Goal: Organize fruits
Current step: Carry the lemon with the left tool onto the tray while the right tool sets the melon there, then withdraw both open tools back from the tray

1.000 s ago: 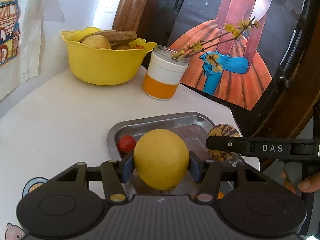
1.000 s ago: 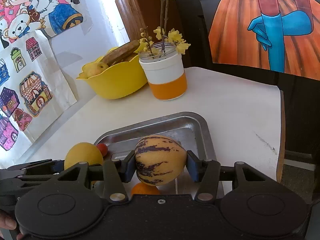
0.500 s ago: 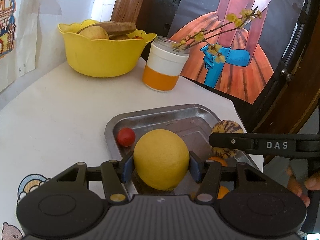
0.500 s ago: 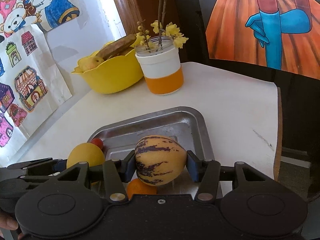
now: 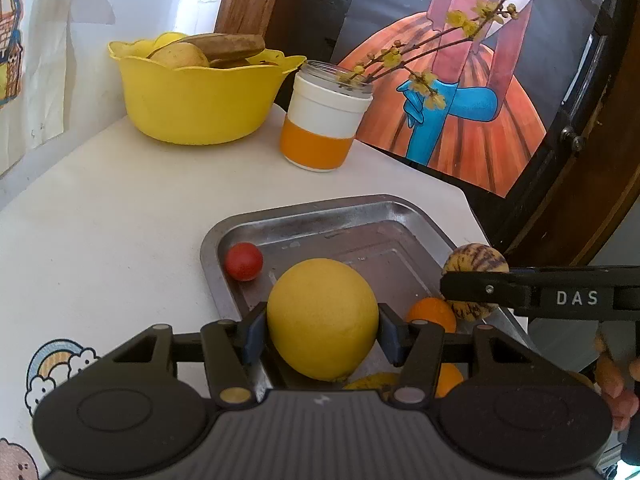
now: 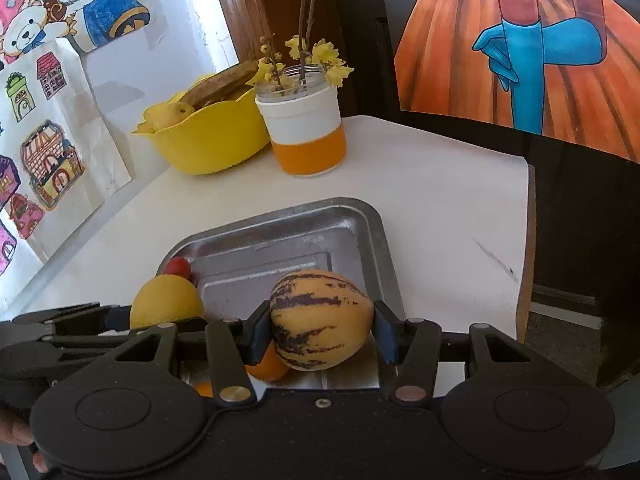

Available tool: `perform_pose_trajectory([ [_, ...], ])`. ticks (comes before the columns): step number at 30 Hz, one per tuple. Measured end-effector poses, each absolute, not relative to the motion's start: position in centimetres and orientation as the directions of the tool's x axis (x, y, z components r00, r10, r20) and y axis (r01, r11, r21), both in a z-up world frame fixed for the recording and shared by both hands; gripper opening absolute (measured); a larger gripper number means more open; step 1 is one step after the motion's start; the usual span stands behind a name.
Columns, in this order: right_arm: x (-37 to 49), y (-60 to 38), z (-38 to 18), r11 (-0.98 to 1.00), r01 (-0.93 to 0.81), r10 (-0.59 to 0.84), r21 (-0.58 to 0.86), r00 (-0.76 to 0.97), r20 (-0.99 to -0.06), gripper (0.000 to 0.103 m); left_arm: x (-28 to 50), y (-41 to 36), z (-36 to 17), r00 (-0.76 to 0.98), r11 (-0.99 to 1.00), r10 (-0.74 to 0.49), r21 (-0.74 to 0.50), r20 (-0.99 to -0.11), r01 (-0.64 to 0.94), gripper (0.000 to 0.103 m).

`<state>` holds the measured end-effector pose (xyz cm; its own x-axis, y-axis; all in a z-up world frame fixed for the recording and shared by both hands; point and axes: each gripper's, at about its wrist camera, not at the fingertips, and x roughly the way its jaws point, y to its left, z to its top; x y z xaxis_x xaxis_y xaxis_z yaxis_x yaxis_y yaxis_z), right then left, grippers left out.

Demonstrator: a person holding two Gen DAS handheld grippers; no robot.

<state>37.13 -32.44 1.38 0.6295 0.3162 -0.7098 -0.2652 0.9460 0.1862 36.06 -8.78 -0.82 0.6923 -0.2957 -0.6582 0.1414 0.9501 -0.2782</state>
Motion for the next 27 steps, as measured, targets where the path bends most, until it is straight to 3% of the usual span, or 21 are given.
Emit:
perform_pose_trajectory([
  [4, 36.3, -32.5, 1.5, 0.946, -0.273, 0.313, 0.175, 0.629, -0.712, 0.055, 35.7, -8.8, -0.6, 0.698, 0.949, -0.3, -0.279, -0.651, 0.148, 0.061],
  [15, 34.1, -32.7, 2.2, 0.946, -0.295, 0.307, 0.137, 0.671, -0.675, 0.058, 33.8, -8.1, 0.6, 0.74, 0.952, -0.279, -0.279, -0.612, 0.128, 0.075],
  [25, 30.9, -32.2, 2.5, 0.951, -0.297, 0.288, 0.087, 0.741, -0.607, 0.077, 31.4, -6.7, 2.4, 0.796, 0.956, -0.224, -0.284, -0.561, 0.07, 0.1],
  [27, 30.4, -32.2, 2.4, 0.951, -0.295, 0.293, 0.096, 0.753, -0.589, 0.079, 31.1, -6.5, 2.6, 0.806, 0.956, -0.21, -0.287, -0.553, 0.052, 0.101],
])
